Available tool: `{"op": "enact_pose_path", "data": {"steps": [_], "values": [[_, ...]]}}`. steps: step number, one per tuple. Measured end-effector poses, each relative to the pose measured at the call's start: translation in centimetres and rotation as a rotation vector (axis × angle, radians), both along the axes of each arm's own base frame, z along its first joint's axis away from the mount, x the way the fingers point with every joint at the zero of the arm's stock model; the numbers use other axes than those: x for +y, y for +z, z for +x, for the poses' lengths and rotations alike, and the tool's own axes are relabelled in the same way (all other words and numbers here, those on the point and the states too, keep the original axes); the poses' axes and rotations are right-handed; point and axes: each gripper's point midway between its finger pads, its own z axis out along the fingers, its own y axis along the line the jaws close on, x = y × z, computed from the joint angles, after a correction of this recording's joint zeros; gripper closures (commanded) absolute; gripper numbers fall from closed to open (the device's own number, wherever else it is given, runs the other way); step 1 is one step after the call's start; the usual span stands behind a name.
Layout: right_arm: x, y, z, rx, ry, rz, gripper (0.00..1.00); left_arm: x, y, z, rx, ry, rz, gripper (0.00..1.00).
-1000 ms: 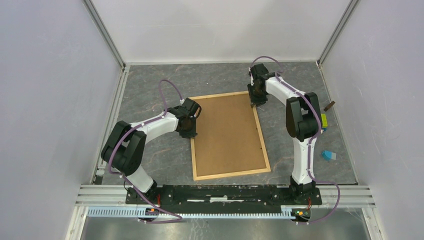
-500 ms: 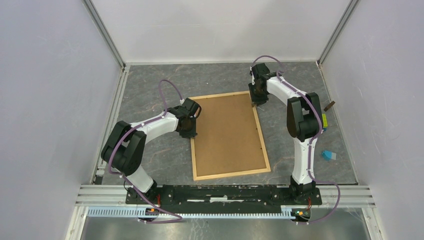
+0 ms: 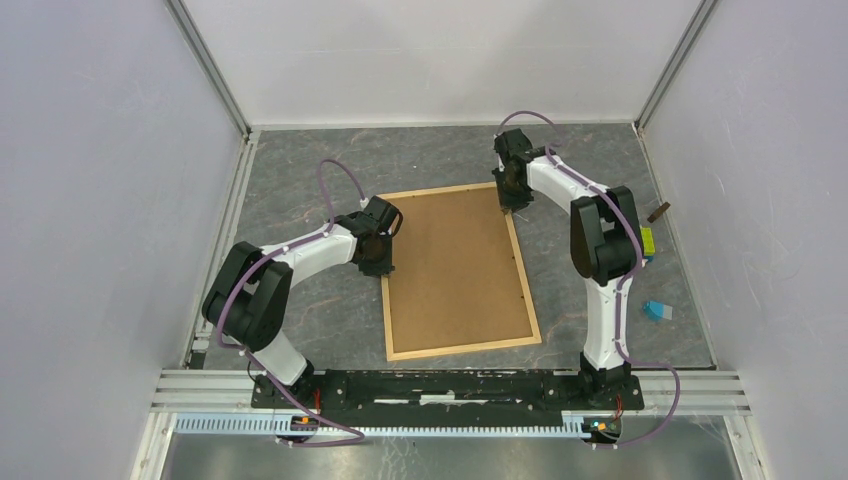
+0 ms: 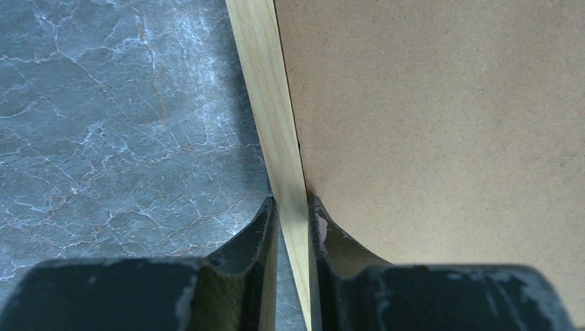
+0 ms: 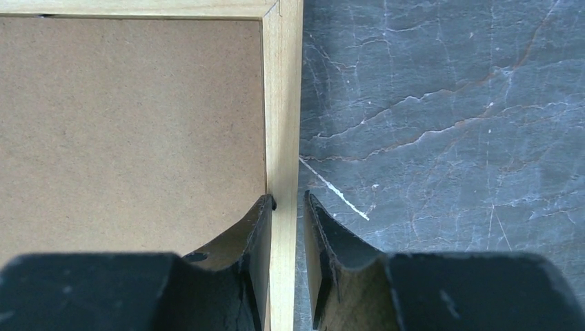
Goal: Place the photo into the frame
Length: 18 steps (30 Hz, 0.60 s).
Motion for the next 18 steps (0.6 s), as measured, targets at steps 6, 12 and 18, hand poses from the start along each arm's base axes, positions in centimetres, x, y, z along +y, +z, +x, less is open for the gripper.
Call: {"op": "enact_pose_path", "data": {"steps": [6, 12, 18], "values": [[-0.09, -0.03, -0.15, -0.021, -0.001, -0.021, 0.71, 0.00, -0.01, 0.00, 0.000, 0.000, 0.000, 0.98], [0.01, -0.25, -0.52, -0.034, 0.005, -0.022, 0.71, -0.02, -0.01, -0.01, 0.000, -0.001, -0.001, 0.98], [0.12, -0.31, -0.49, -0.041, 0.016, -0.041, 0.72, -0.05, -0.02, -0.04, 0.002, -0.001, -0.004, 0.98]]}}
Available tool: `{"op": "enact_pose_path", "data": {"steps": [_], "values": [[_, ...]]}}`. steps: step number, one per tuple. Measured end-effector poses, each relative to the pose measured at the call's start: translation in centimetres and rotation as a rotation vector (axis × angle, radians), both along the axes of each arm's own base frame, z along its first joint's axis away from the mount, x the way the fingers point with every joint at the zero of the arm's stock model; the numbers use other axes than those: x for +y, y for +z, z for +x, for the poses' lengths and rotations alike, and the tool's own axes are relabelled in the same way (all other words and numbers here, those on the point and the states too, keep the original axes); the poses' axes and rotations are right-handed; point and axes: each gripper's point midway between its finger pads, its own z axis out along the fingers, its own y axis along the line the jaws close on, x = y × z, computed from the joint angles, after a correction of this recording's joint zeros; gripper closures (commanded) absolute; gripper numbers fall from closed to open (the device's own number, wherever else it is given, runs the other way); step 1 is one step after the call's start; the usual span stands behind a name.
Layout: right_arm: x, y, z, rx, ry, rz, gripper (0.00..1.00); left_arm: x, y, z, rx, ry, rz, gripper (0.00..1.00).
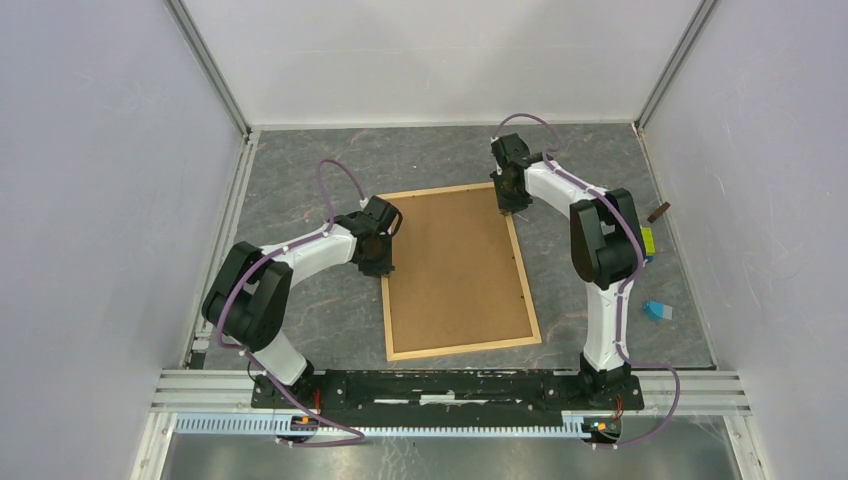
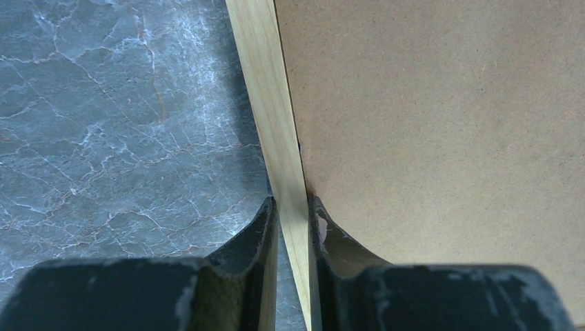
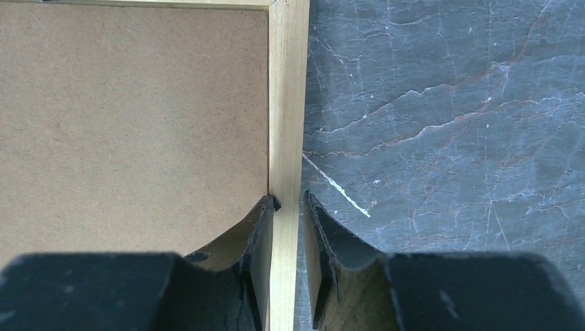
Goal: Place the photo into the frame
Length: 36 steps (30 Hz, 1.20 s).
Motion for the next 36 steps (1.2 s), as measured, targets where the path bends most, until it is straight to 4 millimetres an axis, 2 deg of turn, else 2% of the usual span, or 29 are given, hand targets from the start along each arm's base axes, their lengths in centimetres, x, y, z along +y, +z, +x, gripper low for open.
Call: {"op": "enact_pose_path", "data": {"steps": [9, 30, 36], "values": [[0.3, -0.3, 0.1, 0.044, 0.006, 0.005, 0.72, -0.1, 0.0, 0.0, 0.001, -0.003, -0.003, 0.98], [1.2, -1.4, -0.1, 0.126, 0.029, 0.241, 0.72, -0.2, 0.0, -0.1, 0.002, -0.020, -0.003, 0.98], [3.0, -1.0, 1.9, 0.051, 0.062, 0.333, 0.72, 0.1, 0.0, -0.3, 0.011, -0.018, 0.011, 0.98]]}}
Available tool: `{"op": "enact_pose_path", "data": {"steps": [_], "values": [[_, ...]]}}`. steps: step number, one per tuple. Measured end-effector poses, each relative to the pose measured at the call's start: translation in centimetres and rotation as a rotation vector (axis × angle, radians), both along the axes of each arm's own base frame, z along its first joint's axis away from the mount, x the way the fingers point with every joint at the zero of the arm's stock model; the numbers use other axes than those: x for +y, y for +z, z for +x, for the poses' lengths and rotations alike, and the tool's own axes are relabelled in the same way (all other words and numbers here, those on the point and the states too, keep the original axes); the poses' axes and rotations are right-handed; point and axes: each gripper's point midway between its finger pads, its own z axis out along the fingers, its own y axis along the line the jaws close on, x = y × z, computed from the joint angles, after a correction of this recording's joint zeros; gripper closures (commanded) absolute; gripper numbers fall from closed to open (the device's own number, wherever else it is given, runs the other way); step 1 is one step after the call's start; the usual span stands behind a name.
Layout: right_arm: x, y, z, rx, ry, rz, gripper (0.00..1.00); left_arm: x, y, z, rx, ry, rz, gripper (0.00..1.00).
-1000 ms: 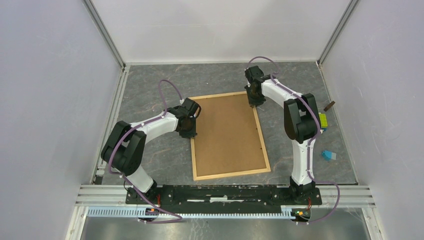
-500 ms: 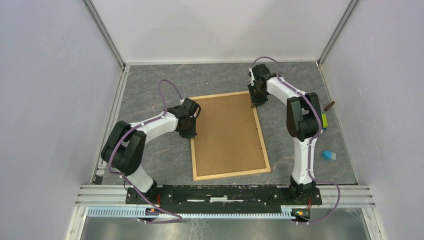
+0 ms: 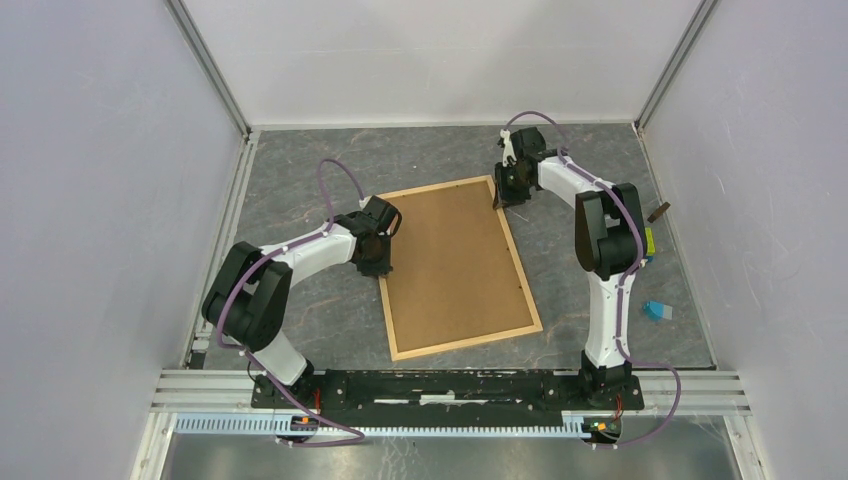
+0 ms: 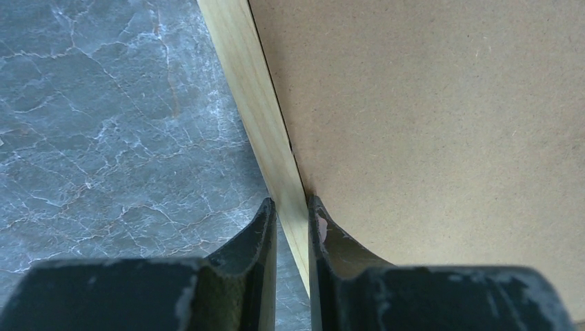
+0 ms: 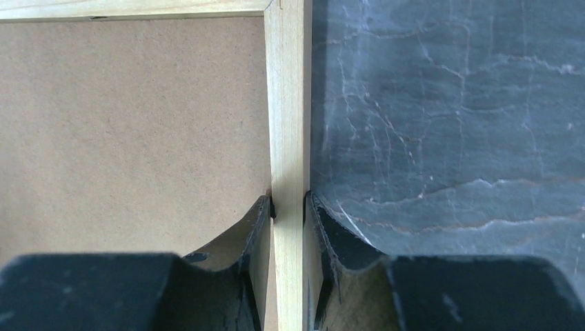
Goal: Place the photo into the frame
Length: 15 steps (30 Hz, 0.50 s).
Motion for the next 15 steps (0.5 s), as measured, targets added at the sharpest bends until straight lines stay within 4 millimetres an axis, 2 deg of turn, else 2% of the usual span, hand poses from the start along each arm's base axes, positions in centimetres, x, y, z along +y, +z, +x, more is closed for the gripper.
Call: {"op": "enact_pose_path", "data": {"steps": [8, 15], "values": [[0.95, 0.21, 0.79, -0.035, 0.018, 0.047, 0.65, 0.23, 0.01, -0.05, 0.000, 0.003, 0.012, 0.98], [1.08, 0.62, 0.05, -0.024, 0.037, -0.013, 0.55, 0.20, 0.02, -0.07, -0.001, 0.002, 0.013, 0.98]]}}
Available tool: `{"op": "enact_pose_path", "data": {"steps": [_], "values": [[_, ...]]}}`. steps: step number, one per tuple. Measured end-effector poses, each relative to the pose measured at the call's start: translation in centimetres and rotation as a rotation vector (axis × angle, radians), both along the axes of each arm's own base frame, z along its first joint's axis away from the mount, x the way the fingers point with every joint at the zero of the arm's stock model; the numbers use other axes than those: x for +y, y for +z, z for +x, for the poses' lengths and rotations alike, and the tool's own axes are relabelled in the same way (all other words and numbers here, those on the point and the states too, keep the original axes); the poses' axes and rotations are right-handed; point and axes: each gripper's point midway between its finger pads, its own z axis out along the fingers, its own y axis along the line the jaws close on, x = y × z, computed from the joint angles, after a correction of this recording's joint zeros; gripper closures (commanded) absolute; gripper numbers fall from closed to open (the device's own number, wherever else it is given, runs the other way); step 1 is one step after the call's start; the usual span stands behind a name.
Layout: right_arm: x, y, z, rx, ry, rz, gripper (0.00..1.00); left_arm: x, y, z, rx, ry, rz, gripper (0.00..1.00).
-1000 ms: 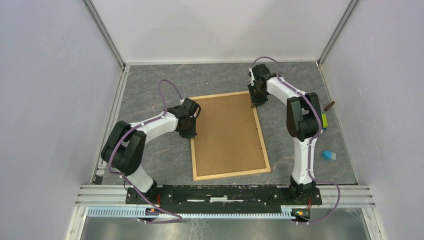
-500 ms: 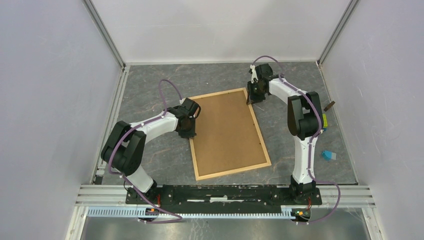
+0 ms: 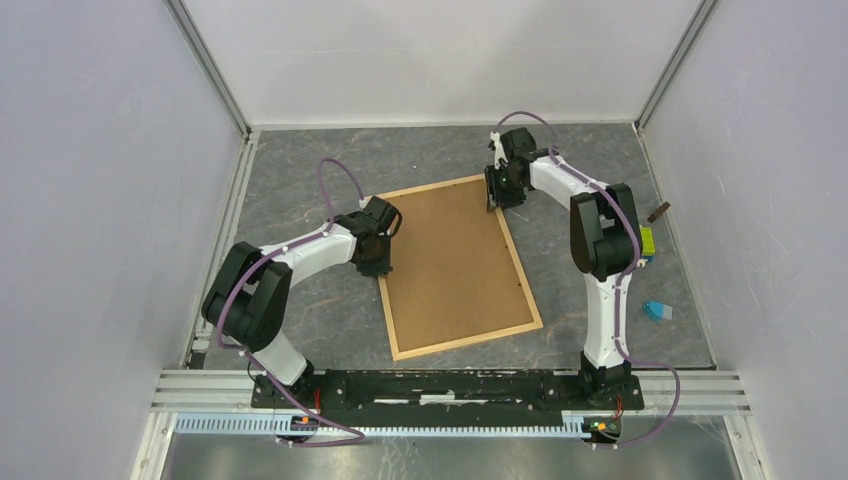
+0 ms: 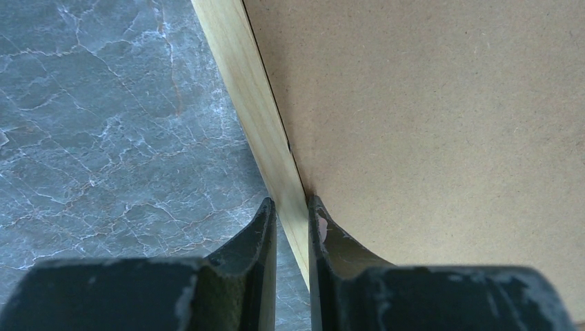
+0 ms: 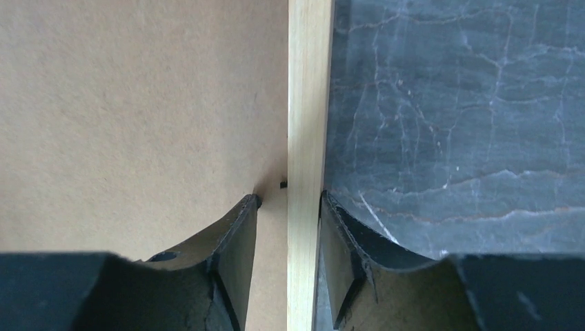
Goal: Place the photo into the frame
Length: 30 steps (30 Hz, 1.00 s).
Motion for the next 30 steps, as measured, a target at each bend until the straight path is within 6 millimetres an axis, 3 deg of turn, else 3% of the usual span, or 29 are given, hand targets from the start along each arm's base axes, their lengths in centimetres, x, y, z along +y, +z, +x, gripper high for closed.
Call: {"op": "enact_pose_path", "data": {"steps": [6, 19, 30], "values": [[-0.5, 1.2, -1.4, 0.023, 0.000, -0.125, 0.55, 0.0, 0.0, 0.0, 0.000, 0.000, 0.001, 0.98], [-1.1, 4.5, 1.3, -0.062, -0.028, -0.206, 0.65, 0.0, 0.0, 0.0, -0.004, 0.000, -0.002, 0.98], [-1.1, 2.4, 1.0, -0.017, -0.015, -0.221, 0.69, 0.0, 0.0, 0.0, -0.004, 0.000, -0.002, 0.98]]}}
